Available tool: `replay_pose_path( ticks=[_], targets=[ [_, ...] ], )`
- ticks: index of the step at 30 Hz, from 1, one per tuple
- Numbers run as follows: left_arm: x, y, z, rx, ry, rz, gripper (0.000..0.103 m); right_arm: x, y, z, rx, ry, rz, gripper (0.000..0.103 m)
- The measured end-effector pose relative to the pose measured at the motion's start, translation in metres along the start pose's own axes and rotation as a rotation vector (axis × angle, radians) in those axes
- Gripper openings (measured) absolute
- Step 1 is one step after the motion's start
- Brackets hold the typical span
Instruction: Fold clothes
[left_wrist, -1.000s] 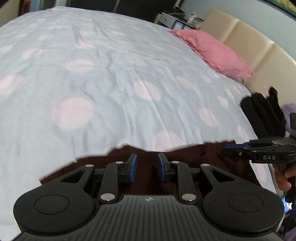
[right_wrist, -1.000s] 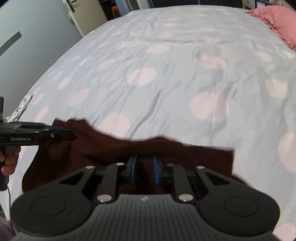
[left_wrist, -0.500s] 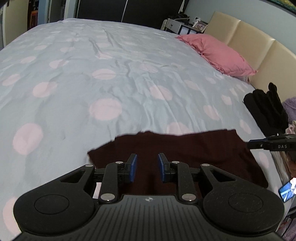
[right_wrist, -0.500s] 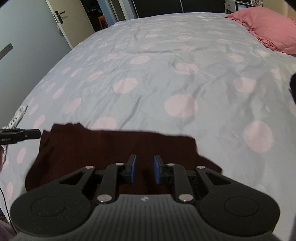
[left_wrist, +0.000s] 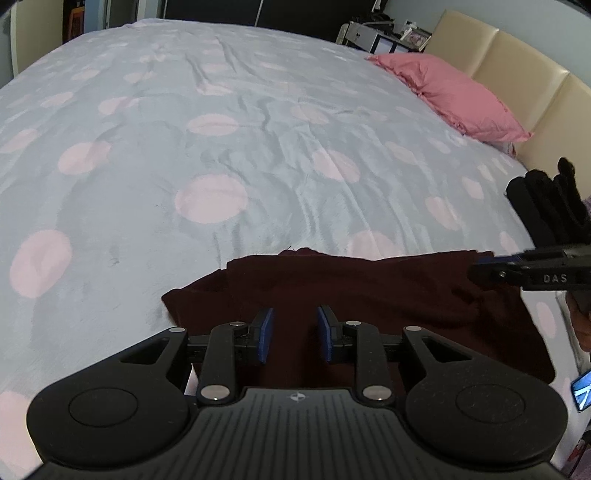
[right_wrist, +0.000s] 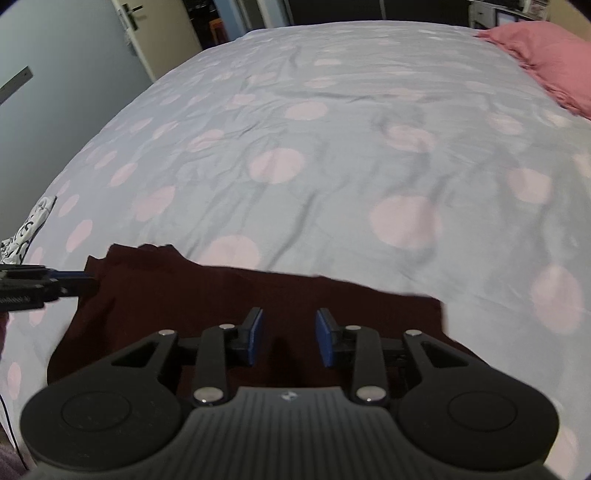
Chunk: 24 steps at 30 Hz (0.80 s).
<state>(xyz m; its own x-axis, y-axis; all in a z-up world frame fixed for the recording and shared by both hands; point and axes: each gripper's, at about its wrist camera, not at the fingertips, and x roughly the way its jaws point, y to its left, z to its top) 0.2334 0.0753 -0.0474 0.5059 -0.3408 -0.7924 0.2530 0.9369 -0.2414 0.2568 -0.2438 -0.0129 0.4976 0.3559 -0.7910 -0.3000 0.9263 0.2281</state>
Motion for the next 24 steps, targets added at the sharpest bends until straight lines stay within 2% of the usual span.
replay_pose_path(
  ticks=[5, 8, 9, 14, 17, 19, 21, 24],
  targets=[
    [0.016, 0.007, 0.001, 0.004, -0.003, -0.006, 0.024, 0.038, 0.014, 0.007, -0.102, 0.074, -0.108, 0.032],
    [0.019, 0.01, 0.005, -0.001, -0.01, -0.014, 0.024, 0.047, 0.015, 0.007, -0.166, 0.084, -0.134, 0.005],
    [0.019, 0.01, 0.006, 0.003, -0.011, -0.015, 0.024, 0.046, 0.013, 0.009, -0.167, 0.078, -0.131, 0.004],
    [0.02, 0.012, 0.008, 0.011, -0.012, -0.017, 0.024, 0.031, 0.003, 0.022, -0.117, -0.009, -0.125, 0.004],
    [0.017, 0.013, 0.009, -0.01, -0.027, 0.001, 0.024, 0.035, -0.004, 0.023, -0.079, -0.005, -0.118, 0.005],
    [0.009, 0.013, 0.01, -0.018, -0.036, 0.016, 0.024, 0.031, -0.008, 0.023, -0.053, -0.013, -0.122, 0.01],
    [-0.001, 0.012, 0.009, -0.004, -0.04, 0.044, 0.029, 0.023, -0.01, 0.022, -0.043, -0.008, -0.119, 0.019],
    [-0.019, 0.013, 0.004, -0.009, -0.051, 0.06, 0.031, 0.0, -0.017, 0.009, -0.025, -0.009, -0.123, 0.019]
  ],
)
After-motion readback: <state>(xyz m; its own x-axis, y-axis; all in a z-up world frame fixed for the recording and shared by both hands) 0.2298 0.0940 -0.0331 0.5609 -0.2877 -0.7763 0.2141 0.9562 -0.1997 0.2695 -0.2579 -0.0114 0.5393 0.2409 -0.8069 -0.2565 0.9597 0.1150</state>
